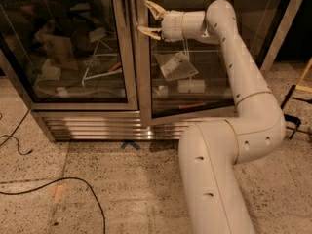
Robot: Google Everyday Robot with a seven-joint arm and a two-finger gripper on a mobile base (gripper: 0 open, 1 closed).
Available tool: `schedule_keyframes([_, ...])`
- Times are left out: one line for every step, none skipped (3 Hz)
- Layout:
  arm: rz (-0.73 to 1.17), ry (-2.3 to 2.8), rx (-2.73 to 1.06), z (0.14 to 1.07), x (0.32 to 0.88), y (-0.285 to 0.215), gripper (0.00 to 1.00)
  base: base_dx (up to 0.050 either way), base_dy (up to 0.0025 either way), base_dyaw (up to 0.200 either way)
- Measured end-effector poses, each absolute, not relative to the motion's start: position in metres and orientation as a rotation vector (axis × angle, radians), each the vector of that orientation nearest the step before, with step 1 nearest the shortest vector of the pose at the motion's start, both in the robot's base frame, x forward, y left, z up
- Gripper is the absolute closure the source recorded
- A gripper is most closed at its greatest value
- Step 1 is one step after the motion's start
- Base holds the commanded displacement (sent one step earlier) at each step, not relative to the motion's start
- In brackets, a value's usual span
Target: Pick orange can from top drawer and place on counter
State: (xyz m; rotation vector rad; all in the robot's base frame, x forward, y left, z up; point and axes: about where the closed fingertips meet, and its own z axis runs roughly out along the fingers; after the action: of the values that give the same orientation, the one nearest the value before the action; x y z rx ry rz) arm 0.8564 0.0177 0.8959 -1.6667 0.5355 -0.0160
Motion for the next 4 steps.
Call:
schedule_keyframes([-0.017,0.536,-1.666,0.8961,0.8548,0.0182,1.00,0.000,0.00000,0.000])
schedule_keyframes([-0.017,0.536,-1.666,0.8961,0.8540,0.0186,1.00,0.000,0.00000,0.000])
schedule_keyframes([-0.018,0.537,-1.666,0.8964,0.8549,0.0186,1.00,0.000,0.00000,0.000])
schedule_keyframes([-0.019,0.538,-1.665,0.8950,0.8512,0.0199,1.00,0.000,0.00000,0.000])
